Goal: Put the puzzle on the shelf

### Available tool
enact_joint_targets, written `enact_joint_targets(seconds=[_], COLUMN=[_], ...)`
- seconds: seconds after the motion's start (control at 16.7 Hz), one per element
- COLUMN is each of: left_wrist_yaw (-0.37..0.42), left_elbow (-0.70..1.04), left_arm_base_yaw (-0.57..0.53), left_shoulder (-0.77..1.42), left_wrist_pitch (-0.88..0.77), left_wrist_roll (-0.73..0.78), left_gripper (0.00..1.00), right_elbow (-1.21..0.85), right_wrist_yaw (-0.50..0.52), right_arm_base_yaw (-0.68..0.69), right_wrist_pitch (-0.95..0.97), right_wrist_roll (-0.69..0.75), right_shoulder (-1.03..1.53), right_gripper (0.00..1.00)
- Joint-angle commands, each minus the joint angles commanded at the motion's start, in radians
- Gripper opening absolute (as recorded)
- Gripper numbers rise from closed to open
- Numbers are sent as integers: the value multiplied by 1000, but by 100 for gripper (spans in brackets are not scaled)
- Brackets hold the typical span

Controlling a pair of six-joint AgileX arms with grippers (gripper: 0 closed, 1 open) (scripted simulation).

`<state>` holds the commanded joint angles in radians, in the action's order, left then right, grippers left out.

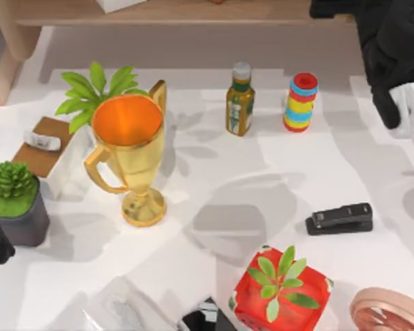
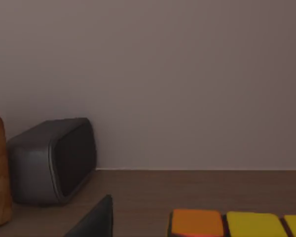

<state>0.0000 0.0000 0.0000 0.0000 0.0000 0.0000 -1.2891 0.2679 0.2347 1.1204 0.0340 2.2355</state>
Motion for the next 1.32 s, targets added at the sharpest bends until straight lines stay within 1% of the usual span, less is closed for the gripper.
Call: enact_joint_targets(seconds=[0.3, 0.48, 0.66, 0.84, 1.08, 1.32], left_wrist_yaw=[0, 0, 0, 0, 0, 0], left_elbow=[0, 0, 0, 0, 0, 0], left_arm_base_yaw=[0, 0, 0, 0, 0, 0], left_shoulder=[0, 0, 0, 0, 0, 0], left_wrist_pitch=[0, 0, 0, 0, 0, 0], left_wrist_roll=[0, 0, 0, 0, 0, 0], left_gripper=[100, 100, 100, 100, 100, 100], right_elbow=[1, 60, 184, 345, 568, 747], right_wrist_yaw=[0, -60, -197, -371, -613, -821], right_arm_base_yaw=[3, -3, -53, -169, -406, -672], right_wrist_pitch=[1, 59, 200, 367, 538, 611], right_wrist_roll=[1, 60, 204, 407, 722, 1039], right_shoulder=[-1, -50, -144, -266, -399, -434], right_gripper=[100, 100, 100, 100, 100, 100])
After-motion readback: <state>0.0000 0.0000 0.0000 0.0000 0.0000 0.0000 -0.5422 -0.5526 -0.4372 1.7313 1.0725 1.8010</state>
